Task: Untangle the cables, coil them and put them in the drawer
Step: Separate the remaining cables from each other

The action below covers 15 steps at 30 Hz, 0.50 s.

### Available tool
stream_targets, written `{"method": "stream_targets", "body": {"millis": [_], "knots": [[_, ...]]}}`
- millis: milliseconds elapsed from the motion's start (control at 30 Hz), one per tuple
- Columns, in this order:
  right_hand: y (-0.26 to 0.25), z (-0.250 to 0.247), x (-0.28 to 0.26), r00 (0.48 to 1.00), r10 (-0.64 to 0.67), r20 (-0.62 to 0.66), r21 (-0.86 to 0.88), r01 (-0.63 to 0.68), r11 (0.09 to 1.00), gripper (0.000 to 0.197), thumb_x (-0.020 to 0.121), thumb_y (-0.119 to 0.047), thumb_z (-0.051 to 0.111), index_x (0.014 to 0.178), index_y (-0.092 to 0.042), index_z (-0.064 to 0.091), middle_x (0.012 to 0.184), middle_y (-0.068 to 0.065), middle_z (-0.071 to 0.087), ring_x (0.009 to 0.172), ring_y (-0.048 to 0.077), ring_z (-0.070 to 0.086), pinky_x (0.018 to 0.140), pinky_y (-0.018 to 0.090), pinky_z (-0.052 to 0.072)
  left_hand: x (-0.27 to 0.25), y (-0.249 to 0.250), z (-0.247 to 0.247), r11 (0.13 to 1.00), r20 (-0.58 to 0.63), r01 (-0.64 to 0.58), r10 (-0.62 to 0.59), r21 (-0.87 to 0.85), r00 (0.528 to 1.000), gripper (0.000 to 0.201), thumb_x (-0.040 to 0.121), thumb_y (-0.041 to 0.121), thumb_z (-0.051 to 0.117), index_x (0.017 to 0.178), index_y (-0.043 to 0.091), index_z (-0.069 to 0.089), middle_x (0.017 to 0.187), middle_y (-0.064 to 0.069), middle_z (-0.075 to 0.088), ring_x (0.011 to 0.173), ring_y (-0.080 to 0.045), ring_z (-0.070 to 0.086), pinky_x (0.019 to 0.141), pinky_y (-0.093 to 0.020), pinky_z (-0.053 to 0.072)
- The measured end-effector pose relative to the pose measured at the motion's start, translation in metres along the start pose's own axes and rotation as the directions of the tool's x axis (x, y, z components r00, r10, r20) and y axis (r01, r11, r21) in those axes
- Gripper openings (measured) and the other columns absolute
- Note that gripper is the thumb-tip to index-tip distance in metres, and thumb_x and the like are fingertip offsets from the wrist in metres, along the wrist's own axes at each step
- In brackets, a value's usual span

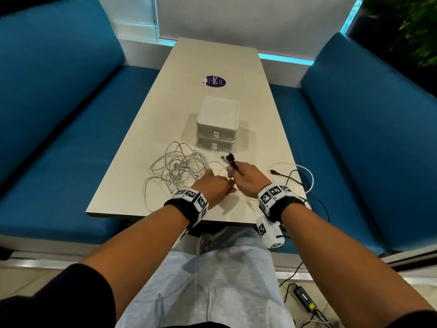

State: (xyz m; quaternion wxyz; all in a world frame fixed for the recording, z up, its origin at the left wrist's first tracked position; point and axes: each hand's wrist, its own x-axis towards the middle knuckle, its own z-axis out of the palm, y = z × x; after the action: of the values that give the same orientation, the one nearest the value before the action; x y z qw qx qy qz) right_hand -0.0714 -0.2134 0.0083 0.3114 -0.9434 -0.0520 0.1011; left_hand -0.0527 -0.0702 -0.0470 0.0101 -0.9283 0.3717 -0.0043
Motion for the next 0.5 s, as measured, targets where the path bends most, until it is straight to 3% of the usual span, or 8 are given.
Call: {"method": "stream_targets", "body": {"millis": [67,167,267,367,500], "knots": [[0.005,0.0,-0.001,1.0,-0.019,0.014,-0.099,0.021,0.995,0.029,0.103,-0.031,0.04,0.097,-0.012,0.061,0.088,0.008,0.066,0.081,0.026,0.056,0.073,0.033,0.042,-0.002,-0.006,-0.003,0.998,-0.025,-0.009,0.01,0.055,1.0,0.031,0.106,0.035,0.033,0.108,0.018,0.06,0.099,-0.002,0.069,0.091,-0.026,0.065,0.091,-0.041,0.031],[0.02,-0.007,-0.003,1.0,0.025,-0.003,-0.199,-0.025,0.98,0.022,0.102,-0.027,0.043,0.092,-0.017,0.06,0.08,0.001,0.063,0.078,0.025,0.057,0.069,0.03,0.04,-0.009,-0.021,-0.002,0.997,-0.056,0.006,-0.002,0.082,0.998,0.019,0.104,0.029,0.042,0.104,0.022,0.059,0.098,0.003,0.066,0.094,-0.023,0.064,0.086,-0.039,0.03],[0.033,-0.017,-0.003,0.994,0.096,-0.056,-0.316,-0.109,0.943,0.025,0.101,-0.03,0.041,0.103,-0.012,0.059,0.093,0.013,0.064,0.078,0.031,0.058,0.068,0.035,0.046,-0.013,-0.027,-0.001,0.998,-0.039,0.051,-0.049,0.045,0.998,0.014,0.101,0.021,0.046,0.106,0.025,0.058,0.101,0.005,0.064,0.098,-0.02,0.061,0.086,-0.039,0.028],[0.04,-0.025,-0.003,0.982,0.137,-0.128,-0.44,-0.18,0.88,0.027,0.103,-0.027,0.038,0.111,-0.007,0.054,0.094,0.017,0.06,0.074,0.031,0.053,0.065,0.037,0.046,-0.014,-0.025,-0.006,0.99,-0.067,0.13,-0.126,0.055,0.99,0.017,0.102,0.025,0.043,0.106,0.025,0.06,0.101,0.006,0.064,0.101,-0.021,0.058,0.091,-0.042,0.027],[0.051,-0.031,-0.003,0.941,0.259,-0.217,-0.398,-0.328,0.857,0.019,0.101,-0.019,0.037,0.108,-0.008,0.05,0.087,0.011,0.053,0.074,0.031,0.052,0.06,0.034,0.04,-0.019,-0.029,-0.005,0.978,-0.084,0.204,-0.201,0.04,0.976,0.024,0.104,0.034,0.038,0.099,0.028,0.061,0.094,0.006,0.069,0.096,-0.021,0.058,0.096,-0.045,0.026]]}}
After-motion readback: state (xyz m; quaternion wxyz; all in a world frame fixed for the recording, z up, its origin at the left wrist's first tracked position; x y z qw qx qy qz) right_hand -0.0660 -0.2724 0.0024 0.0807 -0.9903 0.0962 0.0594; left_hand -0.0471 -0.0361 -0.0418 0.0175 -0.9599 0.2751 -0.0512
